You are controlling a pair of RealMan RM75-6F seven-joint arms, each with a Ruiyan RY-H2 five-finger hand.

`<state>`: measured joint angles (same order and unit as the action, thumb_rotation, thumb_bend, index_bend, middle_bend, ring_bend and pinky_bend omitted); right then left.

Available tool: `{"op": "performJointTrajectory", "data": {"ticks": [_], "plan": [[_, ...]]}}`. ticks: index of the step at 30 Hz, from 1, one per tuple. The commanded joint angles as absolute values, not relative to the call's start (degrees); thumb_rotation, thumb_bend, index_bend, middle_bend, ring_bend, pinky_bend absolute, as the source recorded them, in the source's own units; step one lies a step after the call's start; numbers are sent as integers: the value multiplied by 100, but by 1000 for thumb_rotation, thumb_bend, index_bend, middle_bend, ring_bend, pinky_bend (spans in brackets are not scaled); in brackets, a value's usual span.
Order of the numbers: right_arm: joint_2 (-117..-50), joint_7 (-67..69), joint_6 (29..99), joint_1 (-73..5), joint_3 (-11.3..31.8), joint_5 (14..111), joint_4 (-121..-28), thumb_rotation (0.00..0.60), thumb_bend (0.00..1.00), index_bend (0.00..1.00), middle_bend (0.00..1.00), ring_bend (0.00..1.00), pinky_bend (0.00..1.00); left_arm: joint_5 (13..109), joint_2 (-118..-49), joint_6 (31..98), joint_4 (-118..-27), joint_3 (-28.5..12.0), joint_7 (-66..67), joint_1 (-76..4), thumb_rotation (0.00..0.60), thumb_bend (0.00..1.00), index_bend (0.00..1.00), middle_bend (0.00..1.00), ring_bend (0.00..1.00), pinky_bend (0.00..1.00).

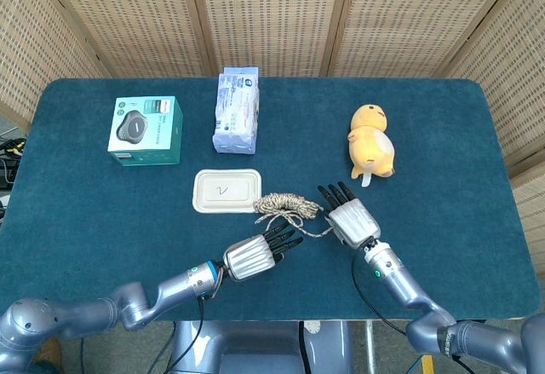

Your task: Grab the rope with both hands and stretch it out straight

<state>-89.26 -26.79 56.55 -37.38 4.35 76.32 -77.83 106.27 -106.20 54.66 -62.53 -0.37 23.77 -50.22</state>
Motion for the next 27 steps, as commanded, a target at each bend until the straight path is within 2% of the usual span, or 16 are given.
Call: {"op": "performJointTrajectory", "data": {"ticks": [1, 27], "plan": [[-8942, -2631, 5645, -3736, 431, 7640, -7736, 600, 494, 644, 0, 0, 0, 10602, -10712, 5477, -6142, 21, 2337, -5060, 600, 343, 488, 0, 0, 0], [-8978, -2504, 5646, -3723, 421, 7684, -7612, 600, 495, 645, 0, 0, 0, 10377, -11058, 5635, -5687, 212, 2221, -5134, 600, 347, 522, 0, 0, 0]]}}
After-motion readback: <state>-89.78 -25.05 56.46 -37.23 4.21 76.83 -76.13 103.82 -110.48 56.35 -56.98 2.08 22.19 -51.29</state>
